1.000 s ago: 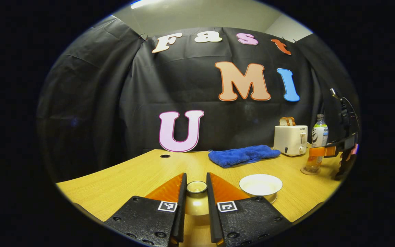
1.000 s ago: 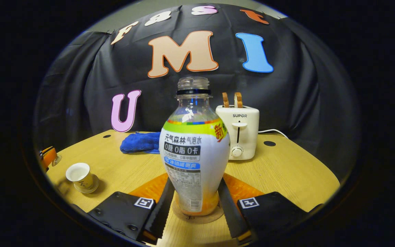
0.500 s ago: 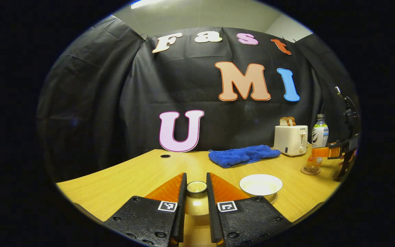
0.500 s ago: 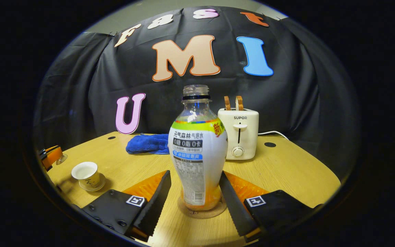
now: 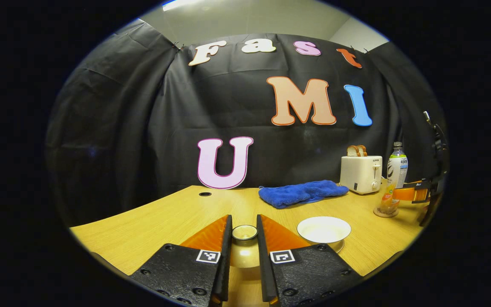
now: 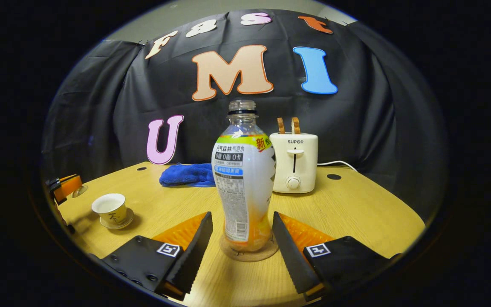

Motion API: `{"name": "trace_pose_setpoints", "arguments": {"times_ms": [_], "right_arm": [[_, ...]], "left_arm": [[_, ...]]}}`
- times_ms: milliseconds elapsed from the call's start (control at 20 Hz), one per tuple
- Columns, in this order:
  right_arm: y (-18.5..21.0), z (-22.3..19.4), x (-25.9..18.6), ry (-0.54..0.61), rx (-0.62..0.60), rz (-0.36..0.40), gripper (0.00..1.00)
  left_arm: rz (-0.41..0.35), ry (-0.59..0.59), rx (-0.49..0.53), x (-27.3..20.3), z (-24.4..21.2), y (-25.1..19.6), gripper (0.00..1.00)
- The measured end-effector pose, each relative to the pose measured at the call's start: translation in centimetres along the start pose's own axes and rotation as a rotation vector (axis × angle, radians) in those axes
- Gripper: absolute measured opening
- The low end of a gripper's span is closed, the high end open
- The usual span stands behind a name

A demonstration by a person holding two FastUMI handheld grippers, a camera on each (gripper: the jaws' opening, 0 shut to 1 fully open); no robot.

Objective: Open the teacup lid with one hand, grasp the water bottle and pour water into the teacup with the other hand; after pouring, place the water bottle on the coaster and then close the teacup lid.

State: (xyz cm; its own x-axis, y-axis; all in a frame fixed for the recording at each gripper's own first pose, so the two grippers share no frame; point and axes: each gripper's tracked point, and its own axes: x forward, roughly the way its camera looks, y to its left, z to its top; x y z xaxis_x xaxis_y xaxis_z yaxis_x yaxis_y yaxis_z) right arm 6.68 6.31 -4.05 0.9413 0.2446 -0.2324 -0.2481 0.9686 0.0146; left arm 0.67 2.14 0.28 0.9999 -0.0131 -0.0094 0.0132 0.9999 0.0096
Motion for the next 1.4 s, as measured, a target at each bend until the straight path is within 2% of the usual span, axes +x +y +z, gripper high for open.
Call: {"name": "trace_pose_setpoints", "arguments": {"times_ms": [50, 100, 250, 400, 450, 500, 550, 800, 850, 900, 1000, 1200, 1400], "right_arm": [[0.1, 0.1, -0.2, -0.007, -0.004, 0.003, 0.87], [0.3, 0.1, -0.3, -0.013, -0.008, 0.008, 0.94], [0.4, 0.4, -1.3, -0.042, -0.017, 0.002, 0.87], [0.4, 1.3, -2.8, -0.108, -0.011, -0.007, 0.88], [0.2, 1.6, -3.3, -0.132, -0.007, -0.011, 0.94], [0.5, 1.6, -4.5, -0.156, -0.007, -0.014, 0.94], [0.4, 1.9, -4.9, -0.178, -0.008, -0.017, 0.87], [0.4, 2.1, -6.0, -0.214, -0.006, -0.018, 0.90], [0.4, 2.1, -6.2, -0.215, -0.006, -0.020, 0.87], [0.2, 2.2, -6.4, -0.217, -0.005, -0.025, 0.90], [0.2, 2.1, -6.5, -0.219, -0.001, -0.027, 0.87], [0.3, 2.2, -6.6, -0.221, -0.002, -0.021, 0.93], [0.5, 2.2, -6.6, -0.220, -0.001, -0.009, 0.88]], "left_arm": [[0.000, 0.001, 0.000, 0.0, 0.0, 0.0, 0.27], [0.000, 0.001, 0.000, -0.1, 0.0, 0.0, 0.28], [-0.010, 0.002, -0.001, 0.2, -0.1, -0.3, 0.27], [-0.021, 0.000, -0.001, 0.2, -0.1, -0.6, 0.28], [-0.023, -0.002, -0.002, 0.2, 0.0, -0.7, 0.28], [-0.025, -0.001, -0.002, 0.2, 0.0, -0.7, 0.28], [-0.027, -0.001, -0.002, 0.3, 0.0, -0.8, 0.28], [-0.045, -0.001, -0.003, 0.4, 0.0, -1.7, 0.28], [-0.055, -0.002, -0.004, 0.5, 0.0, -2.1, 0.28], [-0.068, -0.002, -0.005, 0.6, -0.1, -2.7, 0.28], [-0.100, -0.002, -0.004, 0.9, -0.1, -4.0, 0.28], [-0.192, -0.002, -0.006, 1.5, -0.2, -7.3, 0.28], [-0.253, -0.003, -0.007, 2.1, 0.0, -9.6, 0.28]]}}
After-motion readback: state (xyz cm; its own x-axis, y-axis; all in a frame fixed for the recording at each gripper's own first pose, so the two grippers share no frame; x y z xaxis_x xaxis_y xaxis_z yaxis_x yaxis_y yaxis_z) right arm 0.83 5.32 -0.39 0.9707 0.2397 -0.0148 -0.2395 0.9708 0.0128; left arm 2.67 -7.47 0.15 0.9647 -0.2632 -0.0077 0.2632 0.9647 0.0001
